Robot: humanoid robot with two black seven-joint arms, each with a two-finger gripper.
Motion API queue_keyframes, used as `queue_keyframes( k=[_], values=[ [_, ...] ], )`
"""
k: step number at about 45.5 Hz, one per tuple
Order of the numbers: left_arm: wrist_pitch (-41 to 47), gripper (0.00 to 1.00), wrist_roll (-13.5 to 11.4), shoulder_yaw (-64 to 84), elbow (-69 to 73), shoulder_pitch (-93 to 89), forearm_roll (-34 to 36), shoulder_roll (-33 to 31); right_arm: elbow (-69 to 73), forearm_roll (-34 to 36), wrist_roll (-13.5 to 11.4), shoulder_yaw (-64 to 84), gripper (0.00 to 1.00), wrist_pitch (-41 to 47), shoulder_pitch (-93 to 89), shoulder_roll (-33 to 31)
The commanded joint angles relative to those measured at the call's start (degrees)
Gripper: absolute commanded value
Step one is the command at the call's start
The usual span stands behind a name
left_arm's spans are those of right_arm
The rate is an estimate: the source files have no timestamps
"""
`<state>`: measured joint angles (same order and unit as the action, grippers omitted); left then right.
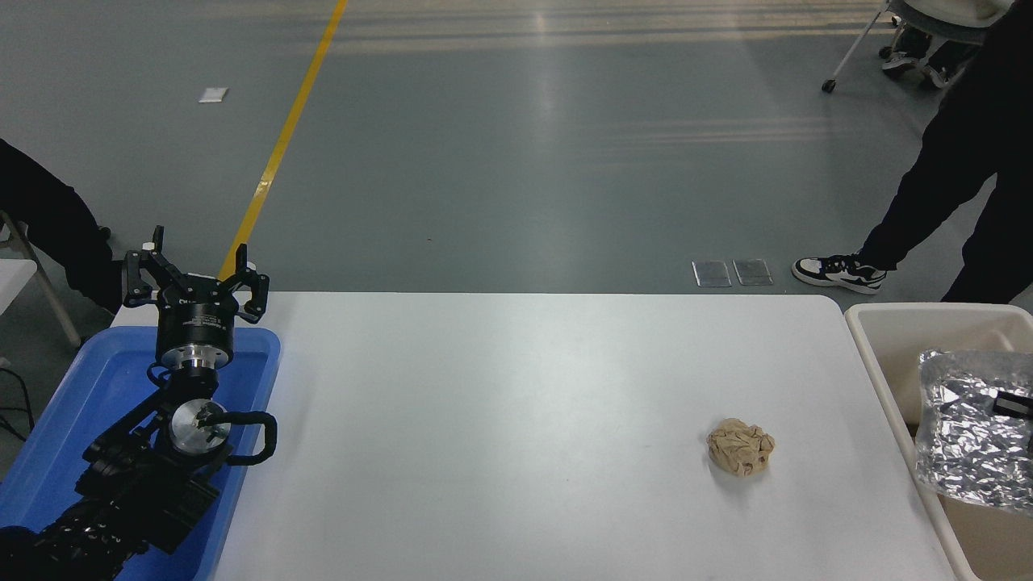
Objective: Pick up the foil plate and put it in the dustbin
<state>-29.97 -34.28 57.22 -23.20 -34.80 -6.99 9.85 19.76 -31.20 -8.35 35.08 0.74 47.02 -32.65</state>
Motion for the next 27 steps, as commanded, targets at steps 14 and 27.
queue_keyframes(
  k=[14,27],
  values=[
    [0.0,0.99,0.0,0.0,0.0,0.0,0.0,0.0,5.8,0.0,-0.1,2.2,1.00,0.4,7.8,-0.4],
    [-0.1,0.99,0.0,0.0,0.0,0.0,0.1,0.1,43.3,-2.2,-0.7,23.9,1.00,1.7,40.9,-7.1]
  ],
)
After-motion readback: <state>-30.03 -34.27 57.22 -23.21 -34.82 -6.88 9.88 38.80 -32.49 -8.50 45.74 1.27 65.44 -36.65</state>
